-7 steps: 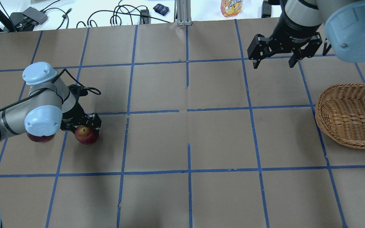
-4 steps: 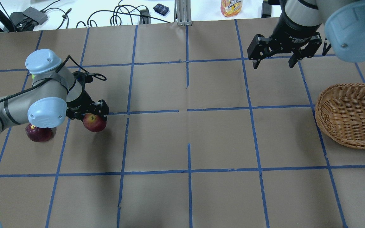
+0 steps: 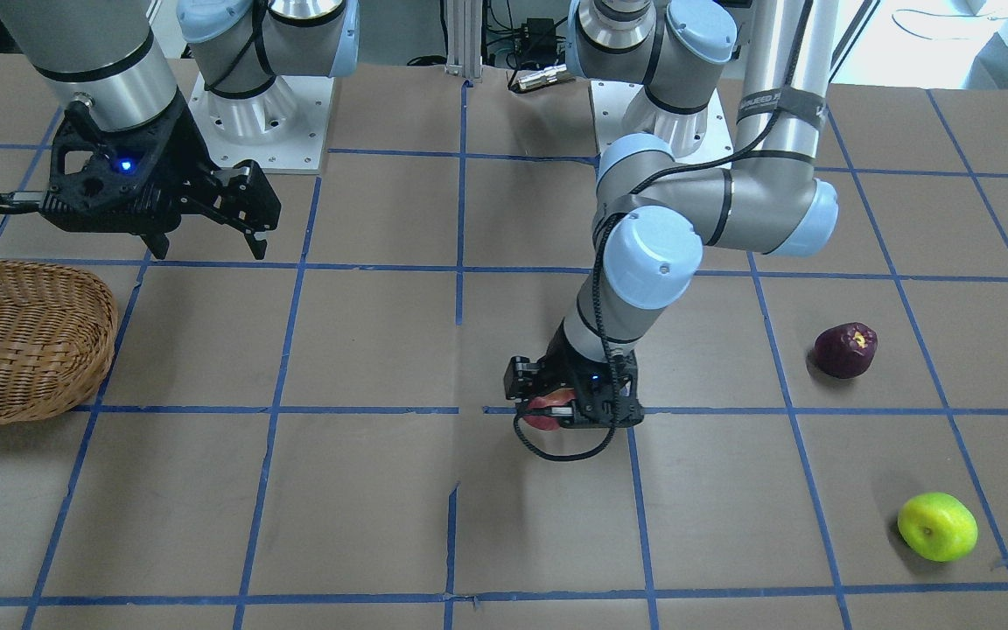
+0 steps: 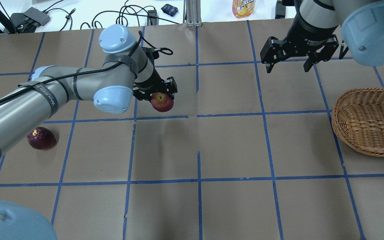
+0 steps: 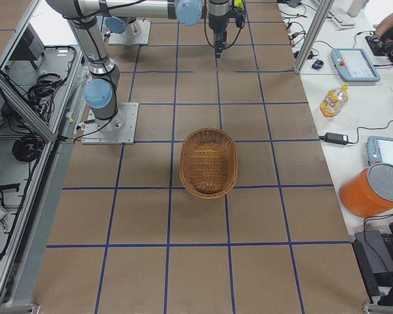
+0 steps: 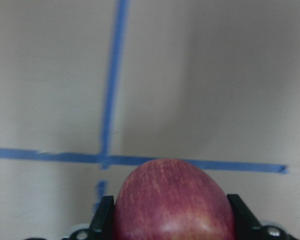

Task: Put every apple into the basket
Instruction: 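Carry the apple toward the table center and release it there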

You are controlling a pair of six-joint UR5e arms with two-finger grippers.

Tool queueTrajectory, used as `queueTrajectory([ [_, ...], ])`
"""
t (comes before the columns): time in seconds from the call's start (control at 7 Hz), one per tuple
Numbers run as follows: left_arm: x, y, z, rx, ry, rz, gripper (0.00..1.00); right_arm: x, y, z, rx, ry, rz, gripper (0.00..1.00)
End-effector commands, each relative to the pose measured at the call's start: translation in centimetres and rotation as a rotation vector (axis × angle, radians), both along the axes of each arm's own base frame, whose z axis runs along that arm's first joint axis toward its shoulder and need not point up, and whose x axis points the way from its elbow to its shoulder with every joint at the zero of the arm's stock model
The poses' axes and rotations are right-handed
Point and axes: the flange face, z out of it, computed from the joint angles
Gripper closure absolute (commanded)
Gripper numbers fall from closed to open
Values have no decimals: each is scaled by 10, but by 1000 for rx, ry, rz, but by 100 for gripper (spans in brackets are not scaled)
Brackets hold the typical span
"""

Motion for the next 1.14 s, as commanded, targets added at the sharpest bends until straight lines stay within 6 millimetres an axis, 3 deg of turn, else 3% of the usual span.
queueTrajectory([
  [0.0,-69,-12,-30,-9,26,0,98,0,0,1,-3,1,0,0],
  [0.14,-79,-11,-45,10,20,-10,5,0,1,0,0,1,0,0],
  [0.29,-83,-10,-47,6,16,-19,0,0,1,0,0,1,0,0],
  [0.43,-78,-11,-36,-12,23,-21,0,0,0,0,-4,3,3,0],
  [0.57,-52,-27,-9,-51,25,-29,0,0,-2,0,-6,1,6,0],
  [0.71,-6,-37,20,-45,30,2,0,6,-12,-8,-4,-13,2,0],
  [0.86,58,-42,47,9,22,24,0,32,-34,-21,-80,-55,-9,0],
  [1.0,138,-35,49,115,-43,1,0,76,-50,-55,-93,-68,-25,0],
])
